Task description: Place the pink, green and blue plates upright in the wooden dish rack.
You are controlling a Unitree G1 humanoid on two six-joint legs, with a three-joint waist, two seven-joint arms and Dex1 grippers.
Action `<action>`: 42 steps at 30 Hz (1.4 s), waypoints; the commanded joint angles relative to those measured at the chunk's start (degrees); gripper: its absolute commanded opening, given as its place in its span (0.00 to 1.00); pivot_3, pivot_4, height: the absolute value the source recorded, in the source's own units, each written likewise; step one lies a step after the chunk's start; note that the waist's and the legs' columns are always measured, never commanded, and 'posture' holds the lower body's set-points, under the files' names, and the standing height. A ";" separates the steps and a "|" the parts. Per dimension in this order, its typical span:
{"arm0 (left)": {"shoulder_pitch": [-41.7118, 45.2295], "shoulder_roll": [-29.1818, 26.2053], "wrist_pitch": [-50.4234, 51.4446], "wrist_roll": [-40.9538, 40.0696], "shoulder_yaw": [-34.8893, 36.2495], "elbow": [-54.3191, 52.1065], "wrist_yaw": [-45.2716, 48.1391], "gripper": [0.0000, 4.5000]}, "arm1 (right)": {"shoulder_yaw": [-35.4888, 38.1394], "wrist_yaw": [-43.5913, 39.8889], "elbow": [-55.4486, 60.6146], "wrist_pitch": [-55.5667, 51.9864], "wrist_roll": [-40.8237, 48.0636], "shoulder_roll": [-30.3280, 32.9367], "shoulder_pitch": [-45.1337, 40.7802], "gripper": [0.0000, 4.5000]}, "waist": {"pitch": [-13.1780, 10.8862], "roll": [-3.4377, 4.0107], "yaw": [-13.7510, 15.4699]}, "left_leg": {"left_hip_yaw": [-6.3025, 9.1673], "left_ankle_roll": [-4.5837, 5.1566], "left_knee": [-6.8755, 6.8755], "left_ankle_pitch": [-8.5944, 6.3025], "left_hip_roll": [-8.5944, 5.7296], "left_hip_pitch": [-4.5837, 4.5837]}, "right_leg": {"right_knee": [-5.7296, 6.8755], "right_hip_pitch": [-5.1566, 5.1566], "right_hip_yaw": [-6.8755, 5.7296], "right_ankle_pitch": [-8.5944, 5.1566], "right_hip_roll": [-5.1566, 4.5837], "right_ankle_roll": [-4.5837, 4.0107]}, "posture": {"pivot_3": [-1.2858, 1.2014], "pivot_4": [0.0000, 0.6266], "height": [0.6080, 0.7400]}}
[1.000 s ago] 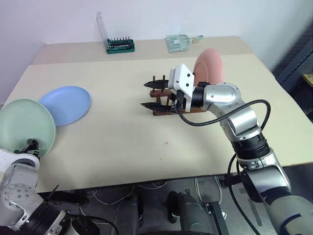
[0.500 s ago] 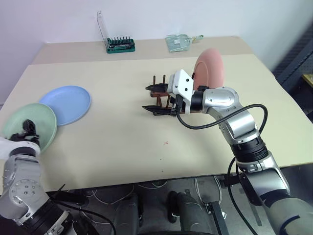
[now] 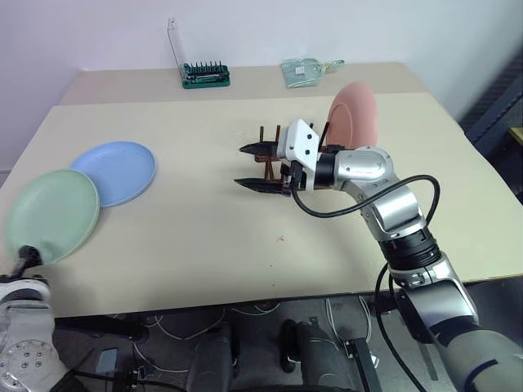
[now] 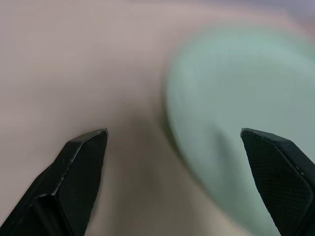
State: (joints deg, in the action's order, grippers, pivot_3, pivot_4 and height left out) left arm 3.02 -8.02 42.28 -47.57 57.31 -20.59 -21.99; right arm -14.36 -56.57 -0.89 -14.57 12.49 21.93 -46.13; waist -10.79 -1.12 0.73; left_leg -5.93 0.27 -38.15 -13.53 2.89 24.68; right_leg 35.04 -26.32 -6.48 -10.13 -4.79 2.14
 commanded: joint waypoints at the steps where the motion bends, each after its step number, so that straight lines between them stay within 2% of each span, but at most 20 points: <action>1: 0.73 -0.02 1.19 -4.22 -1.59 0.91 -1.53 0.99 | 0.51 0.07 0.51 1.14 -0.14 -0.48 -1.00 0.64 | -0.01 0.02 -0.03 | 0.00 0.00 0.01 0.00 0.00 0.00 | 0.00 -0.02 0.00 0.00 0.00 -0.01 | 0.52 0.24 0.92; 4: 2.38 0.18 -0.11 -6.29 -1.59 2.25 -2.67 0.80 | 0.75 0.36 1.04 1.13 -0.39 -0.28 -0.53 0.64 | -0.02 0.03 0.07 | 0.01 0.00 0.01 0.00 0.00 0.00 | 0.00 -0.01 0.00 0.00 0.00 -0.01 | 0.52 0.24 0.92; 11: 3.76 0.51 -5.42 -9.11 -2.50 3.69 -2.56 0.01 | 1.29 1.16 2.00 1.07 -0.72 0.26 0.35 0.64 | -0.02 0.01 -0.04 | -0.01 0.00 0.01 0.00 0.00 0.03 | -0.02 -0.02 -0.01 0.01 -0.01 -0.02 | 0.52 0.24 0.92; 17: 3.19 0.07 -11.08 -8.71 -6.14 1.24 1.32 0.01 | 1.44 1.63 2.23 1.64 -1.06 0.48 0.64 0.64 | -0.03 -0.01 -0.13 | -0.01 0.00 0.02 0.00 0.02 0.04 | -0.04 -0.04 -0.01 0.01 0.01 -0.03 | 0.52 0.24 0.92; 21: 4.42 -2.59 -14.79 -6.10 -9.98 -2.40 3.66 0.01 | 2.00 -0.14 2.42 -0.58 1.21 0.88 0.11 0.64 | -0.05 -0.04 -0.06 | -0.01 -0.01 0.02 0.00 0.03 0.09 | -0.07 -0.07 -0.02 0.02 0.01 -0.04 | 0.52 0.24 0.92; 23: 6.33 -5.60 -14.46 -4.53 -13.02 -3.76 4.19 0.00 | 2.29 -0.80 3.05 -1.90 2.42 0.85 -0.41 0.76 | -0.06 -0.04 -0.02 | 0.00 -0.01 0.02 0.00 0.03 0.12 | -0.07 -0.08 -0.02 0.02 0.01 -0.05 | 0.52 0.24 0.92; 26: 12.73 -11.22 -11.69 -2.31 -19.38 -4.26 4.08 0.00 | 1.75 -0.03 3.36 0.59 0.60 0.57 -1.64 0.99 | -0.07 -0.06 0.14 | 0.03 -0.01 0.02 0.00 0.02 0.20 | -0.07 -0.13 -0.05 0.03 0.02 -0.06 | 0.52 0.24 0.92; 30: 25.12 -16.16 -4.08 1.35 -30.38 -0.79 2.04 0.00 | -1.83 5.90 -2.00 13.34 -10.82 0.31 -4.51 0.99 | -0.07 -0.06 0.00 | 0.00 -0.01 -0.01 0.02 -0.01 0.29 | -0.11 -0.13 -0.10 0.05 -0.01 -0.03 | 0.52 0.24 0.92; 34: 33.74 -14.83 1.13 2.55 -35.38 1.44 -1.02 0.00 | -3.64 10.65 -7.92 23.72 -18.20 0.10 -6.98 0.99 | -0.07 -0.06 -0.26 | -0.03 0.13 0.04 0.10 -0.05 0.32 | -0.17 -0.16 -0.09 0.15 0.03 0.16 | 0.52 0.24 0.92; 37: 39.09 -11.74 4.98 1.51 -37.92 2.77 -3.07 0.00 | -4.59 15.53 -12.43 30.97 -23.92 0.15 -9.04 0.99 | -0.11 -0.08 -0.68 | -0.09 0.15 0.12 0.13 -0.11 0.33 | -0.09 -0.24 -0.05 0.21 0.10 0.15 | 0.52 0.24 0.92; 40: 42.23 -9.09 7.54 1.34 -38.92 3.07 -3.95 0.00 | -5.14 17.43 -15.11 34.91 -26.77 0.13 -9.99 0.99 | -0.20 -0.12 -0.58 | -0.10 0.00 0.13 0.22 -0.10 0.42 | -0.03 -0.33 -0.08 0.20 0.21 0.14 | 0.52 0.24 0.92; 42: 43.89 -7.57 10.07 0.53 -39.73 2.82 -3.87 0.00 | -6.23 21.65 -18.52 37.70 -32.14 0.79 -11.45 0.99 | -0.20 -0.13 -0.63 | -0.10 -0.02 0.11 0.24 -0.10 0.43 | -0.01 -0.33 -0.07 0.19 0.21 0.17 | 0.52 0.24 0.92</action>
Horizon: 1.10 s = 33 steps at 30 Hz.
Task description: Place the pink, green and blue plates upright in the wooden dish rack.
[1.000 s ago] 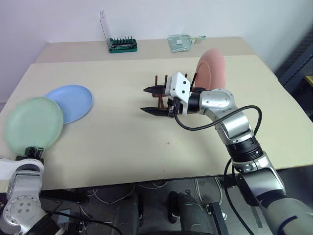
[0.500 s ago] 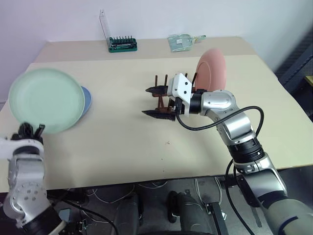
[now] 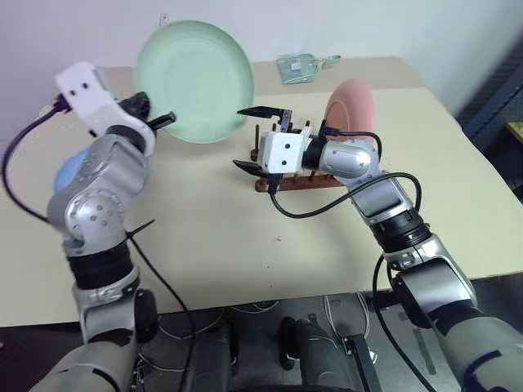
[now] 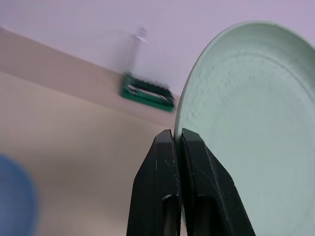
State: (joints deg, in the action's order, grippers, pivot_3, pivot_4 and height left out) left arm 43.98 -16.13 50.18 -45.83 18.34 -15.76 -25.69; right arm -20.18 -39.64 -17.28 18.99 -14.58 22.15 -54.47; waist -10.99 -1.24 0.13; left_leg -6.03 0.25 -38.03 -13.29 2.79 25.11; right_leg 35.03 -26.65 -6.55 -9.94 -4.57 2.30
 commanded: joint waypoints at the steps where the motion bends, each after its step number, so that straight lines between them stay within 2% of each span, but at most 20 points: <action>1: 3.42 1.09 3.13 -1.62 -0.84 -2.19 -0.04 0.00 | -0.78 6.32 -3.65 5.17 -6.95 0.75 -3.68 0.99 | 0.00 -0.01 -0.03 | 0.00 -0.01 -0.01 0.01 0.00 0.00 | 0.00 0.00 0.00 -0.02 0.00 0.04 | 0.52 0.24 0.92; 4: 3.74 1.81 5.05 -2.21 -0.43 -2.63 0.06 0.00 | -1.16 9.22 -6.46 7.07 -9.66 0.83 -4.59 0.99 | 0.00 -0.01 -0.03 | 0.01 -0.02 -0.02 0.02 0.00 -0.01 | 0.01 0.00 0.00 -0.03 -0.01 0.05 | 0.52 0.24 0.92; 6: 3.40 1.82 5.94 -2.00 -0.30 -2.96 0.17 0.00 | -1.28 11.07 -7.73 8.15 -11.48 1.02 -5.07 0.88 | -0.02 0.00 -0.02 | 0.02 -0.02 -0.02 0.02 0.00 -0.01 | 0.01 0.00 0.01 -0.02 -0.01 0.03 | 0.52 0.24 0.92; 9: 3.03 1.90 6.55 -1.92 0.35 -3.20 0.33 0.00 | -1.40 12.94 -8.83 9.09 -13.59 1.33 -5.36 0.58 | -0.03 -0.01 0.02 | 0.01 -0.03 -0.02 0.02 0.00 0.00 | 0.02 0.01 0.01 -0.01 -0.02 0.03 | 0.52 0.24 0.92; 14: 2.97 2.65 6.82 -1.98 1.09 -3.35 0.58 0.00 | -1.43 13.90 -9.65 10.18 -15.08 1.80 -5.13 0.01 | -0.03 -0.01 0.01 | 0.02 -0.03 -0.03 0.03 0.00 0.00 | 0.02 0.02 0.01 -0.01 -0.01 0.02 | 0.52 0.24 0.92; 17: 3.28 4.99 5.73 -3.90 2.68 -3.31 1.02 0.00 | -1.62 15.16 -9.76 10.77 -16.41 2.27 -5.03 0.01 | -0.05 -0.02 0.09 | 0.02 -0.04 -0.06 0.03 -0.01 -0.02 | 0.04 0.04 0.01 -0.01 -0.02 0.03 | 0.52 0.24 0.92; 18: 3.37 5.62 5.56 -4.19 3.11 -3.40 0.97 0.07 | -1.67 15.38 -9.78 10.86 -16.75 2.39 -4.92 0.00 | -0.05 -0.02 0.12 | 0.02 -0.04 -0.07 0.03 -0.01 -0.02 | 0.05 0.04 0.01 -0.01 -0.02 0.03 | 0.52 0.24 0.92; 20: 3.84 6.95 4.09 -4.94 4.26 -3.55 1.32 0.21 | -1.69 15.66 -9.87 10.95 -17.16 2.51 -4.72 0.00 | -0.05 -0.03 0.32 | 0.02 -0.04 -0.08 0.03 -0.01 -0.02 | 0.05 0.06 0.01 -0.01 -0.02 0.03 | 0.52 0.24 0.92; 25: 6.75 7.38 -6.45 -3.51 8.73 -2.70 2.79 0.75 | -1.43 16.39 -9.70 10.92 -17.49 3.23 -4.29 0.00 | -0.07 -0.06 0.39 | 0.03 -0.04 -0.11 0.03 -0.03 -0.02 | 0.04 0.07 0.00 -0.01 -0.01 0.03 | 0.52 0.24 0.92; 29: 7.56 0.21 -13.55 2.34 11.63 1.66 5.22 0.75 | 1.11 14.53 -8.44 10.19 -12.61 3.83 -3.63 0.00 | -0.08 -0.05 -0.21 | 0.01 -0.03 -0.09 0.03 -0.02 -0.04 | 0.05 0.06 0.00 0.00 0.02 0.00 | 0.52 0.24 0.92; 31: 6.51 -3.55 -14.89 4.44 11.44 3.53 7.65 0.75 | 3.15 12.00 -6.84 8.59 -7.68 3.58 -2.90 0.00 | -0.08 -0.05 -0.55 | 0.02 -0.04 -0.07 0.03 -0.02 -0.04 | 0.06 0.06 -0.02 0.01 0.03 -0.02 | 0.52 0.24 0.92; 33: 1.32 -11.10 -16.49 11.94 7.10 6.40 13.78 0.75 | 6.77 6.35 -1.72 4.04 2.19 3.48 -1.17 0.00 | -0.08 -0.03 -0.75 | 0.01 -0.03 -0.07 0.04 -0.02 -0.04 | 0.06 0.08 -0.02 0.03 0.01 -0.05 | 0.52 0.24 0.92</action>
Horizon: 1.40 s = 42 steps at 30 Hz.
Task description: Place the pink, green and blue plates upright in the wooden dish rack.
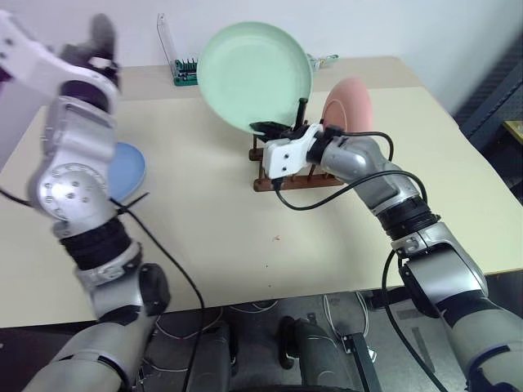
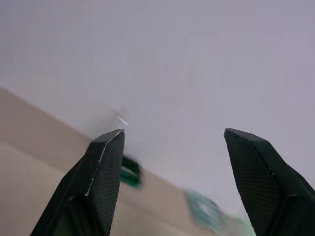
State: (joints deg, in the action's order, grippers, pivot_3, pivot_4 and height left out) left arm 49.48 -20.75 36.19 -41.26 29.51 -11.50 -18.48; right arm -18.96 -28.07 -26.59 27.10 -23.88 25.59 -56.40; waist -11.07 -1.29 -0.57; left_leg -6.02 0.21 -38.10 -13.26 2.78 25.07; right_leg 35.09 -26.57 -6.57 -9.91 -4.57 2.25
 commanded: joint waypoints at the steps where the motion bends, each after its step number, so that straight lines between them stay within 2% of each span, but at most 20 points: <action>1: -5.95 -8.64 -3.00 9.39 -5.44 2.98 8.59 0.75 | 6.82 -7.20 9.67 -6.06 14.81 0.04 1.42 0.00 | 0.00 0.04 -0.07 | -0.01 0.00 0.00 0.00 0.00 0.00 | 0.01 0.00 0.00 0.00 -0.01 0.00 | 0.52 0.24 0.92; 3: -10.87 -11.32 -3.87 11.06 -9.01 4.28 15.49 0.75 | 11.33 -10.38 17.07 -16.65 25.99 -1.13 3.00 0.00 | -0.01 0.04 0.02 | -0.02 0.00 0.01 0.00 0.01 0.00 | 0.01 0.00 0.00 0.00 -0.03 0.00 | 0.52 0.24 0.92; 7: -20.34 -13.31 -5.64 12.90 -18.14 1.69 29.82 0.75 | 21.37 -8.25 31.85 -46.15 50.66 -3.44 5.18 0.00 | -0.01 0.04 0.44 | 0.05 0.00 -0.02 -0.01 0.12 -0.01 | 0.08 0.02 -0.01 0.02 -0.13 -0.04 | 0.52 0.24 0.92; 11: -26.55 -14.78 -6.21 11.04 -26.01 -5.86 43.75 0.75 | 29.03 1.45 36.90 -62.73 63.99 -6.15 6.08 0.00 | -0.01 0.05 0.59 | 0.14 0.02 -0.02 -0.05 0.19 0.00 | 0.02 -0.05 -0.01 0.01 -0.13 -0.14 | 0.52 0.24 0.92; 15: -29.01 -15.38 -4.79 9.83 -30.28 -9.37 52.26 0.75 | 34.34 8.91 37.55 -72.48 73.88 -8.35 6.27 0.00 | -0.07 0.21 0.66 | 0.10 0.01 0.01 -0.06 0.20 0.02 | 0.02 -0.12 0.02 -0.04 -0.16 -0.31 | 0.52 0.24 0.92; 25: -29.45 -13.49 -3.44 10.65 -31.80 -10.48 55.64 0.75 | 40.40 23.69 33.18 -81.09 84.04 -12.30 4.77 0.00 | -0.11 0.28 0.68 | 0.07 0.06 0.02 -0.04 0.16 0.11 | 0.04 -0.20 0.04 0.06 -0.08 -0.11 | 0.52 0.24 0.92; 36: -30.11 -12.87 -1.26 9.83 -30.53 -13.08 55.80 0.75 | 40.00 30.07 26.24 -80.80 81.75 -12.87 3.57 0.00 | -0.11 0.28 0.58 | 0.09 0.07 0.02 -0.03 0.15 0.14 | 0.05 -0.21 0.05 -0.02 -0.04 0.02 | 0.52 0.24 0.92; 40: -30.19 -12.58 -1.38 10.12 -30.66 -13.06 55.81 0.76 | 38.99 29.26 26.49 -79.85 80.45 -12.63 3.25 0.33 | -0.11 0.28 0.47 | 0.10 0.07 0.01 -0.03 0.15 0.15 | 0.04 -0.22 0.05 -0.02 -0.04 0.03 | 0.52 0.24 0.92; 42: -30.16 -12.33 -1.24 10.13 -30.81 -13.23 55.59 0.76 | 37.71 28.21 27.37 -79.01 78.75 -11.93 2.94 0.56 | -0.11 0.28 0.34 | 0.11 0.07 0.01 -0.03 0.15 0.16 | 0.04 -0.22 0.05 -0.04 -0.04 0.06 | 0.52 0.24 0.92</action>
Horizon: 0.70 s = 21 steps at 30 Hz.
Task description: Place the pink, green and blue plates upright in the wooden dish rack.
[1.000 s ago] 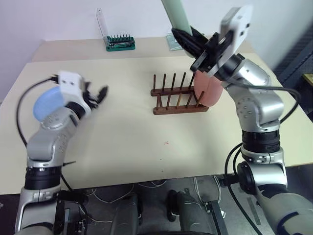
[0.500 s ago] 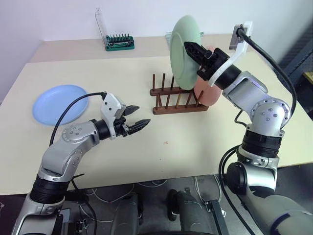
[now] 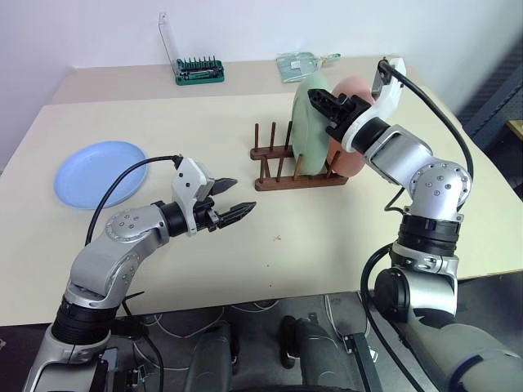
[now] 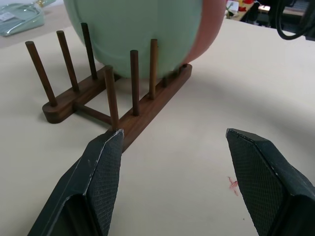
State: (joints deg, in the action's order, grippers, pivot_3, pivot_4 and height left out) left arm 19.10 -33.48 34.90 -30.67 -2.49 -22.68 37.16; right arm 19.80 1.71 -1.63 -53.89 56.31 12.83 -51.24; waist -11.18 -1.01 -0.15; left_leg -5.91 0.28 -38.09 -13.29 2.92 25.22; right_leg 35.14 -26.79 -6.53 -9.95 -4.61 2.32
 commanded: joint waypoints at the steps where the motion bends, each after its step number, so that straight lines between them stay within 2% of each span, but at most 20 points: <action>1: 0.25 0.48 0.14 -0.48 1.15 -2.12 -0.12 0.76 | -1.65 -2.06 2.71 2.27 -2.22 1.20 -2.30 0.69 | 0.00 0.00 -0.16 | 0.01 0.00 0.00 0.00 0.00 0.00 | 0.00 0.00 0.00 0.00 0.00 0.00 | 0.52 0.24 0.92; 3: 0.37 0.60 0.33 -0.48 1.14 -2.21 -0.21 0.76 | -3.44 -3.66 3.46 2.96 -4.47 2.51 -2.41 0.90 | 0.00 0.00 -0.30 | 0.02 0.00 0.00 0.00 0.00 0.00 | 0.00 0.00 0.00 -0.01 0.00 0.00 | 0.52 0.24 0.92; 9: 0.75 0.93 0.10 0.14 1.02 -1.58 -0.12 0.76 | -9.49 -9.89 5.62 6.07 -13.14 9.15 -2.88 0.90 | 0.00 0.00 -0.43 | 0.03 0.00 0.00 0.00 -0.01 0.03 | -0.01 -0.02 0.00 -0.02 -0.01 0.03 | 0.52 0.24 0.92; 13: 0.29 1.68 -1.41 1.06 2.02 -0.38 -0.93 0.76 | -15.79 -18.20 6.99 12.28 -22.12 16.30 -3.08 0.90 | 0.00 0.00 -0.44 | 0.03 0.00 0.00 0.00 -0.03 0.03 | -0.02 -0.03 0.00 -0.04 -0.01 0.04 | 0.52 0.24 0.92; 14: 0.35 2.39 -2.08 1.72 3.31 0.73 -2.58 0.76 | -17.85 -20.90 7.04 16.34 -25.72 18.26 -3.29 0.90 | 0.00 0.00 -0.44 | 0.03 0.00 0.00 0.00 -0.05 0.03 | -0.02 -0.03 0.00 -0.04 0.00 0.04 | 0.52 0.24 0.92; 18: 3.91 7.91 -0.75 3.27 13.20 8.52 -17.01 0.98 | -24.26 -31.37 6.75 30.21 -35.06 21.92 -4.37 0.91 | 0.00 -0.01 -0.54 | 0.04 0.01 -0.02 0.00 -0.08 0.03 | -0.02 -0.04 0.00 -0.04 0.03 0.06 | 0.52 0.24 0.92; 20: 5.14 9.12 -0.60 4.14 17.36 10.94 -22.21 0.98 | -26.14 -35.29 7.11 34.09 -36.84 21.41 -4.72 0.91 | 0.00 -0.03 -0.82 | 0.04 0.01 -0.02 0.00 -0.04 0.02 | -0.01 -0.05 0.00 -0.04 0.09 0.07 | 0.52 0.24 0.92; 21: 6.53 10.24 0.16 3.82 21.85 12.71 -27.59 0.98 | -27.36 -37.47 7.48 35.29 -36.88 20.25 -5.00 0.91 | 0.00 -0.02 -0.81 | 0.03 0.01 -0.01 0.00 -0.03 0.02 | 0.00 -0.05 0.00 -0.04 0.10 0.06 | 0.52 0.24 0.92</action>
State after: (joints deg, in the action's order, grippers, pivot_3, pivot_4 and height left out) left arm 24.31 -23.38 34.87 -27.11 13.79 -10.76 15.03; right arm -6.27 -32.87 3.01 -21.77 20.30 33.82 -54.26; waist -11.18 -1.03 -0.96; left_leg -5.89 0.29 -38.09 -13.29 2.91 25.23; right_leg 35.14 -26.84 -6.52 -9.99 -4.51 2.37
